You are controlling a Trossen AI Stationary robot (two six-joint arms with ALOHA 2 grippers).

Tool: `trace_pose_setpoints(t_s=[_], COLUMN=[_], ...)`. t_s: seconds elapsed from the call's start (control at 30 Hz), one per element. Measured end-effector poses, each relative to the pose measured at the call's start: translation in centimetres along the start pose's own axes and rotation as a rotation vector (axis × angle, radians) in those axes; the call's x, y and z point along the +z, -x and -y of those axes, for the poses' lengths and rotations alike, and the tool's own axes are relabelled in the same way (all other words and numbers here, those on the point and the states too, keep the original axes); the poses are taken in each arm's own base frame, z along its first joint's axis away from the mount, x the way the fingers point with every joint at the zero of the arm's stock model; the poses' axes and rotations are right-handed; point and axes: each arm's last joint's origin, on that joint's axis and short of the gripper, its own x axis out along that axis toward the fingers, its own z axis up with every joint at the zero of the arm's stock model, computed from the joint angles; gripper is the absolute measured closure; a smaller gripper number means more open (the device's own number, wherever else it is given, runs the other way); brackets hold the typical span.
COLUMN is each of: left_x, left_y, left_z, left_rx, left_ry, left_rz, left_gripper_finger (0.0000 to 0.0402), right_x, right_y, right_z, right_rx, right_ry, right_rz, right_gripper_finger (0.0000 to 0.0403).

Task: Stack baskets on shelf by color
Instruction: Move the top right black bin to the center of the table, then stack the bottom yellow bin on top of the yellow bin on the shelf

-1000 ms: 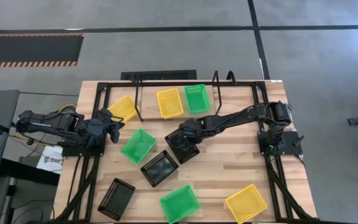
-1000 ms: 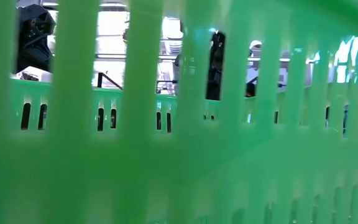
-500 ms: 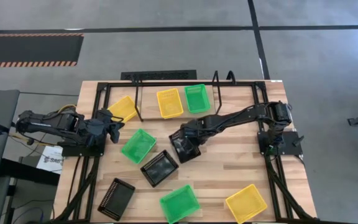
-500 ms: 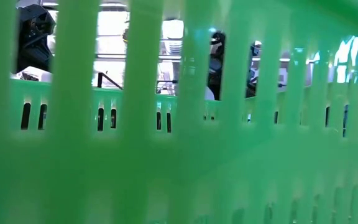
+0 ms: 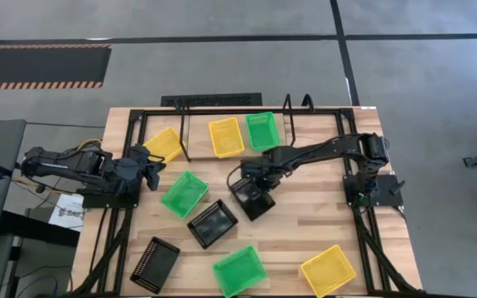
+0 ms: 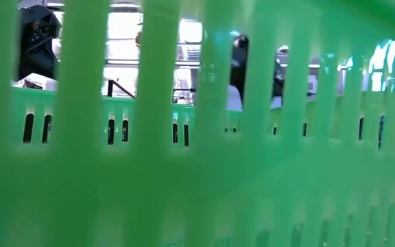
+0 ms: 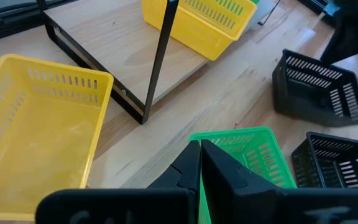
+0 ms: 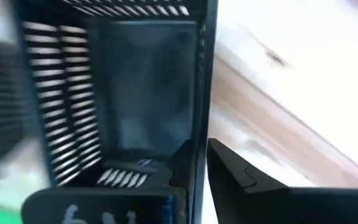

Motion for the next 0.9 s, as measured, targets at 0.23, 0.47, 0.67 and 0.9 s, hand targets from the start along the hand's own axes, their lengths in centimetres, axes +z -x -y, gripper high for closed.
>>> trace_pose_setpoints(t_s=[0.23, 0.47, 0.67, 0.9], left_x=[0.0, 0.0, 0.0, 0.0], left_y=[0.0, 0.0, 0.0, 0.0], left_z=[0.0, 0.0, 0.0, 0.0], left_rx=[0.001, 0.0, 0.0, 0.0], left_ry=[-0.009, -0.039, -0.037, -0.046], left_rz=[0.0, 0.0, 0.0, 0.0], left_gripper_finger=[0.0402, 0.0401, 0.0401, 0.0401], right_x=[1.3, -2.0, -8.7, -18.6], right_y=[4.2, 6.9, 7.6, 7.5], right_z=[-2.3, -2.7, -4.9, -8.0], right_rx=[0.103, -0.006, -0.125, -0.148], right_ry=[0.11, 0.056, -0.153, -0.592], right_rz=[0.077, -0.132, -0.26, -0.229], right_gripper_finger=[0.0339, 0.0339, 0.0339, 0.0338])
